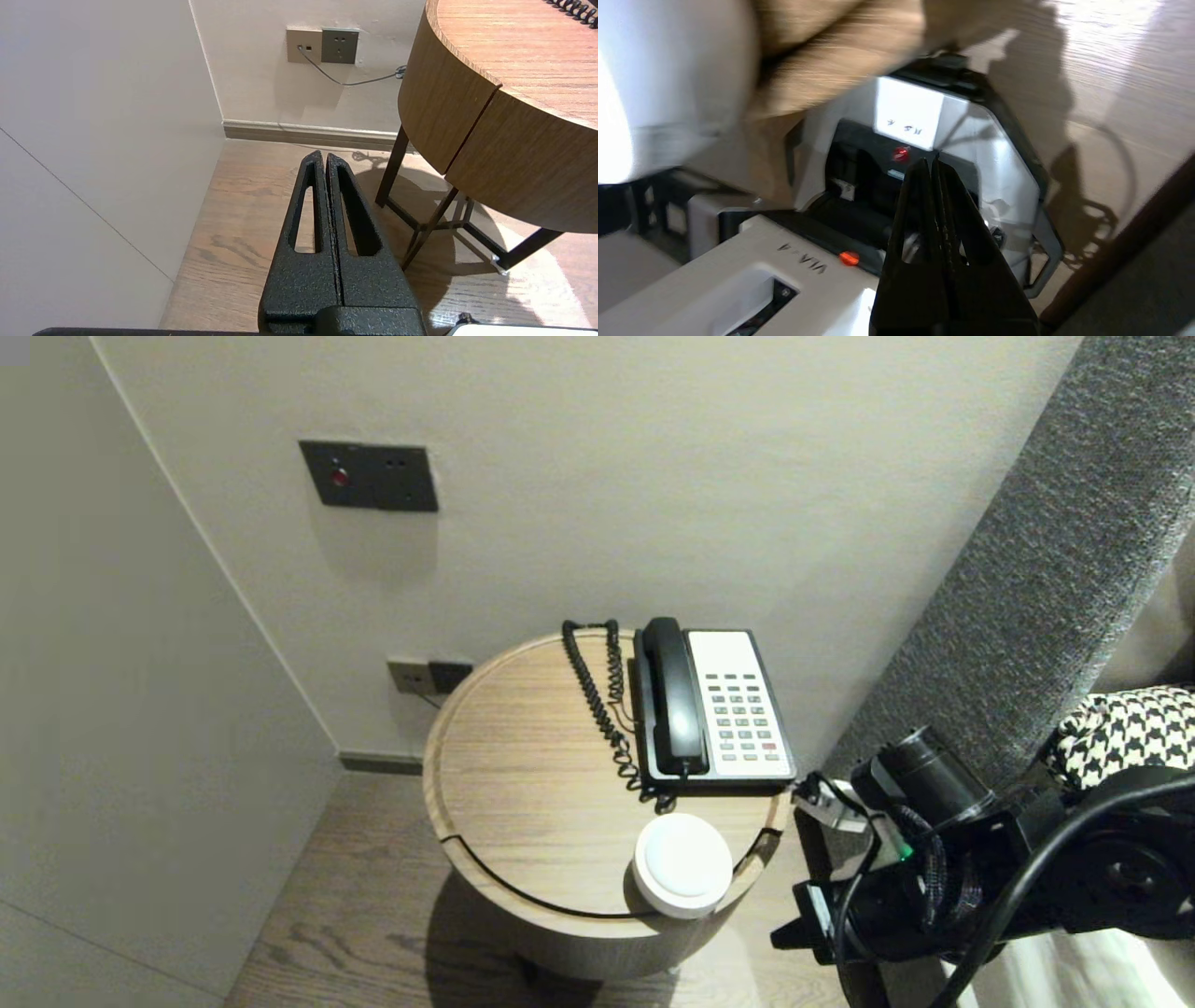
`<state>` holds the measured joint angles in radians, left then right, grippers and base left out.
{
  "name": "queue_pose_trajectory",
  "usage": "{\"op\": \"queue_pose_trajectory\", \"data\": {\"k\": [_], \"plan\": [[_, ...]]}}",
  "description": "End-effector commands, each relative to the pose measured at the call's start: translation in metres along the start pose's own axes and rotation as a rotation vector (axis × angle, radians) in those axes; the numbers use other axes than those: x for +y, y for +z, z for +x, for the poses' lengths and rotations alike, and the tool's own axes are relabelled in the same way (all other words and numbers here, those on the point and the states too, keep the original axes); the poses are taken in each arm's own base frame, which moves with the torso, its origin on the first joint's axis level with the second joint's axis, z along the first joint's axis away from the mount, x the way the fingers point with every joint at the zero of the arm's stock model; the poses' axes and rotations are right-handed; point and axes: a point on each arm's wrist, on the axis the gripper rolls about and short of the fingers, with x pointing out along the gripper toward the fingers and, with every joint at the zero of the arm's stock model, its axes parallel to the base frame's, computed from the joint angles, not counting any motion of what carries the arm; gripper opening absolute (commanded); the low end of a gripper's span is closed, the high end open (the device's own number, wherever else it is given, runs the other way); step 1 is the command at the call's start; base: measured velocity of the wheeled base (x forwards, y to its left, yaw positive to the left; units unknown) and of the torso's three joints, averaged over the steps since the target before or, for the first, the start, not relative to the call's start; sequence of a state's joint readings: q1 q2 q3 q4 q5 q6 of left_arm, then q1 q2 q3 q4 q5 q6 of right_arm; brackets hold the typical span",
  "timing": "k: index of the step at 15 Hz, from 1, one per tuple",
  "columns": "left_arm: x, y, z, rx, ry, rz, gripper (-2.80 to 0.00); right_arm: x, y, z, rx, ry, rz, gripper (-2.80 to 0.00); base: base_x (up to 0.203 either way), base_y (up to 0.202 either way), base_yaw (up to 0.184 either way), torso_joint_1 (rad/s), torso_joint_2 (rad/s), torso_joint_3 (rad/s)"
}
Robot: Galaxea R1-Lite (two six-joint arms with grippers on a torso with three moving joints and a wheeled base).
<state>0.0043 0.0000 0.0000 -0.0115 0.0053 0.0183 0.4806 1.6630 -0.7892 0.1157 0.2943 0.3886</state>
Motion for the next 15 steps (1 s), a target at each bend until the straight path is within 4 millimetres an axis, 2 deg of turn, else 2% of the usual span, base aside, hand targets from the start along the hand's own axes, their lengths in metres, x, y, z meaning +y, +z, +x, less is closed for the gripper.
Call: {"op": "queue_pose_trajectory", "data": {"k": [1,6,9,11,15], "plan": [[0.0,0.0,0.0,-0.002,0.001,0.0,-2.8,-0.016,-0.004,-0.008,-0.023,-0.045,0.047,-2.8,0.0,0.0,0.0,0.0,0.0,0.0],[0.0,0.0,0.0,-0.002,0.001,0.0,-2.8,-0.068,0.001,-0.026,-0.11,-0.212,0.204,-2.8,0.0,0.0,0.0,0.0,0.0,0.0],[0.0,0.0,0.0,-0.002,0.001,0.0,-2.8,-0.098,0.015,-0.05,-0.216,-0.286,0.269,-2.8,0.0,0.0,0.0,0.0,0.0,0.0],[0.0,0.0,0.0,-0.002,0.001,0.0,-2.8,-0.101,0.03,-0.075,-0.336,-0.34,0.252,-2.8,0.0,0.0,0.0,0.0,0.0,0.0],[0.0,0.0,0.0,-0.002,0.001,0.0,-2.8,-0.094,0.056,-0.143,-0.589,-0.451,0.165,-2.8,0.0,0.0,0.0,0.0,0.0,0.0]]}}
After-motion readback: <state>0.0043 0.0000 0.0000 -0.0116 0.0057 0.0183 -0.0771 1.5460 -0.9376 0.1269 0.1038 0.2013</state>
